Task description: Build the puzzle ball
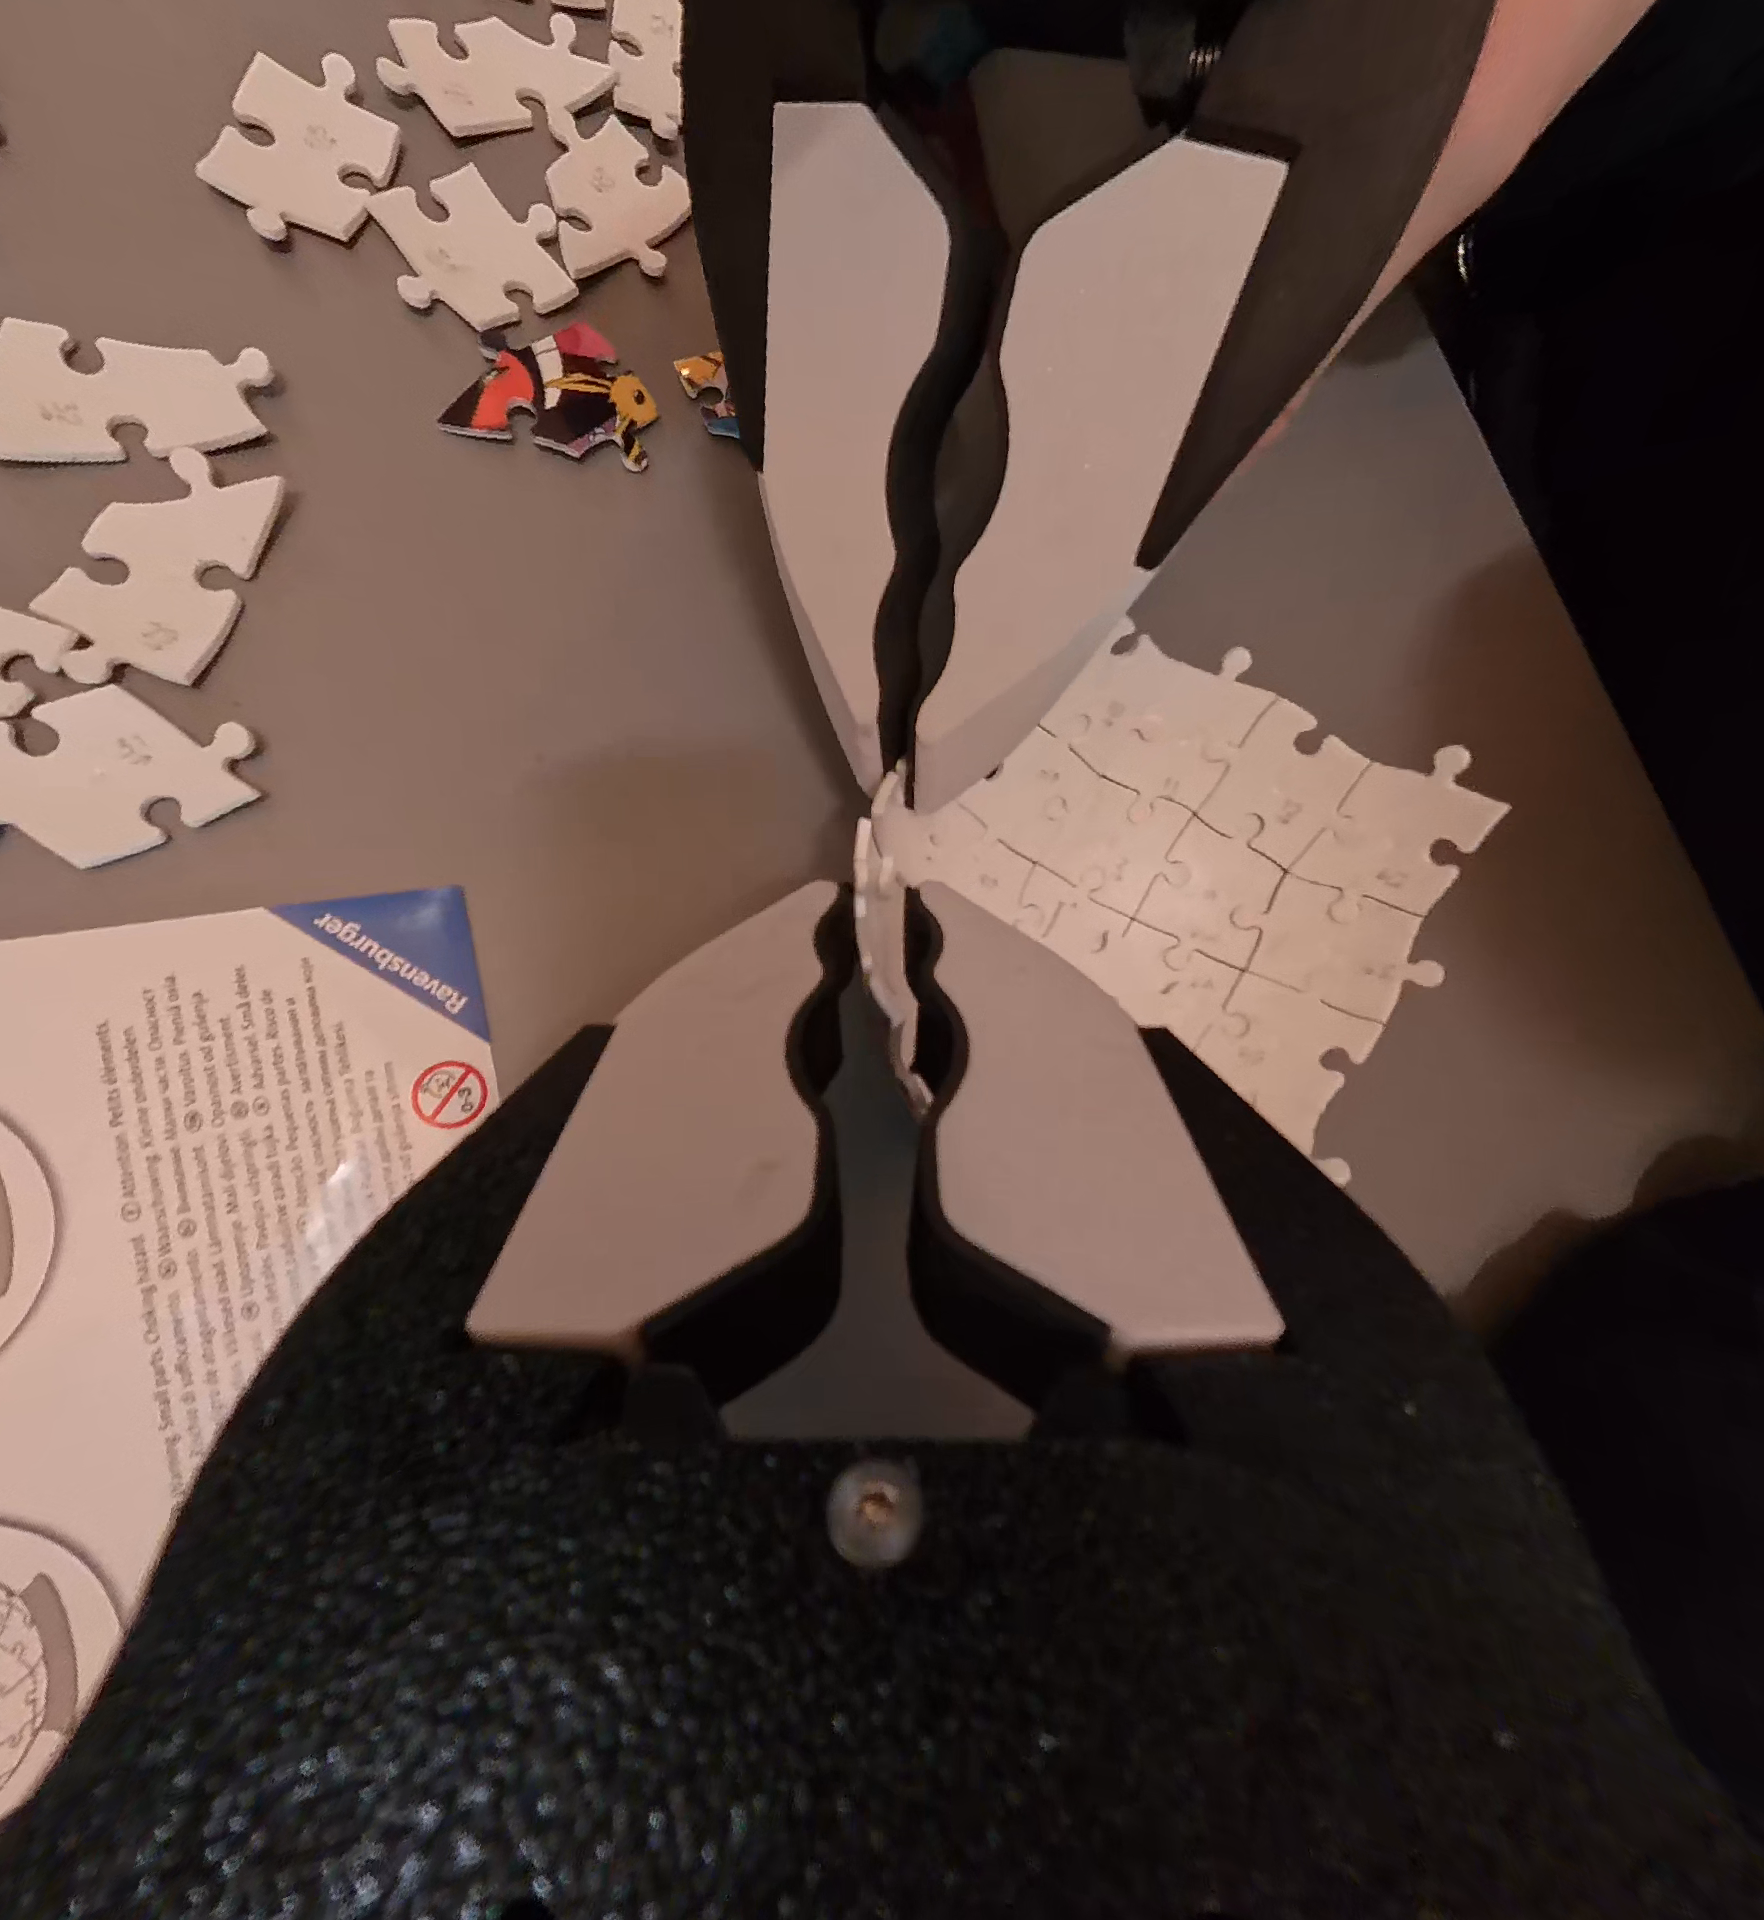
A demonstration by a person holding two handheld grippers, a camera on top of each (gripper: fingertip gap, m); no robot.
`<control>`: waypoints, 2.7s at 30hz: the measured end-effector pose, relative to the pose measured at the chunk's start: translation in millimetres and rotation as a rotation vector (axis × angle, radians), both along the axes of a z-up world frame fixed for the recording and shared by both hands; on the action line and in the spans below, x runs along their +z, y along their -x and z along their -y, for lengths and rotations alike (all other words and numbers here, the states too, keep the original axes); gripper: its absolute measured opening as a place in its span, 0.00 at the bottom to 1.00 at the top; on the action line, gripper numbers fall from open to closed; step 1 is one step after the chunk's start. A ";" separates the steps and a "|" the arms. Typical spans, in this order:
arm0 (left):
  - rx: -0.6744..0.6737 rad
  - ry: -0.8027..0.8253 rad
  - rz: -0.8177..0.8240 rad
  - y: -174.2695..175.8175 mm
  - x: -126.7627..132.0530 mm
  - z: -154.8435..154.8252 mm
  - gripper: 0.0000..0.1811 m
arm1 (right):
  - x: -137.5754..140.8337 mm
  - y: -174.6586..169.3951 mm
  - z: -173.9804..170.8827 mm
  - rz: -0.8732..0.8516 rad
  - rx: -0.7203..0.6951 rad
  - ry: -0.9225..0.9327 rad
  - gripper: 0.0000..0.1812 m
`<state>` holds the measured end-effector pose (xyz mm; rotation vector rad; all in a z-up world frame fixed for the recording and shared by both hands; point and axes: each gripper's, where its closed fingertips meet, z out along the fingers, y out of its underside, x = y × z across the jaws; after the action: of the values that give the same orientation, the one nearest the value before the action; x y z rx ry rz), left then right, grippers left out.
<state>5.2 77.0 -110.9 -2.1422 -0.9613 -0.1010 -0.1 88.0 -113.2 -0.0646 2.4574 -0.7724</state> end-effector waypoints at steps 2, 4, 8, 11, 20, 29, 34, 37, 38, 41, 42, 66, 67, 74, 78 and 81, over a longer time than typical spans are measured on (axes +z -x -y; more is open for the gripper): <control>0.002 0.001 0.008 -0.3 -0.6 0.1 0.03 | -0.4 -0.6 -0.4 0.004 0.002 -0.002 0.01; 0.006 0.004 0.012 0.0 -1.2 0.4 0.03 | -1.0 -0.8 -0.2 0.004 0.000 -0.004 0.02; 0.002 0.007 0.014 -1.1 -1.9 0.6 0.03 | -1.9 -1.5 -0.2 0.001 0.002 -0.004 0.02; 0.004 0.009 0.017 -0.8 -2.1 0.5 0.02 | -1.6 -2.0 -0.5 0.002 0.001 -0.004 0.02; -0.015 0.004 0.000 -1.0 -0.6 -3.6 0.08 | -0.9 -3.5 -0.5 0.008 -0.018 0.008 0.01; -0.005 -0.012 0.014 -2.1 -2.7 -0.4 0.03 | 1.3 -1.6 -1.4 0.032 -0.045 0.032 0.01; -0.002 -0.011 0.018 -3.7 -3.0 0.8 0.04 | 1.3 -2.0 0.2 0.040 -0.046 0.041 0.01; -0.007 -0.003 0.017 -3.5 -4.5 0.4 0.05 | 0.6 -2.2 0.6 0.040 -0.046 0.043 0.01; -0.008 -0.001 0.016 -3.2 -4.8 0.4 0.05 | 0.4 -2.2 0.7 0.041 -0.048 0.043 0.01; -0.006 -0.001 0.019 -2.7 -5.6 0.4 0.05 | -0.3 -2.5 0.9 0.044 -0.051 0.040 0.01; -0.004 -0.003 0.022 -2.6 -5.6 0.4 0.05 | -0.4 -2.6 1.1 0.047 -0.052 0.037 0.01; -0.013 0.012 0.024 -2.7 -6.5 -0.8 0.07 | -2.8 -2.0 1.8 0.024 -0.052 0.032 0.02; -0.014 0.014 0.023 -2.3 -6.6 -1.3 0.07 | -2.5 -2.4 2.1 0.028 -0.053 0.033 0.02; -0.018 0.022 0.015 -0.6 -7.0 -0.6 0.07 | -1.9 -4.0 2.9 0.023 -0.051 0.043 0.02; -0.016 0.017 0.014 0.7 -5.6 -0.5 0.07 | -1.6 -4.9 3.6 0.019 -0.045 0.048 0.02; -0.043 0.026 0.014 -2.1 -6.1 -1.6 0.06 | -1.2 -5.4 3.8 0.019 -0.041 0.053 0.02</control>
<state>7.3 78.6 -117.0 -2.1895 -0.9288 -0.1253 5.4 84.2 -114.4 -0.0274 2.4276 -0.8519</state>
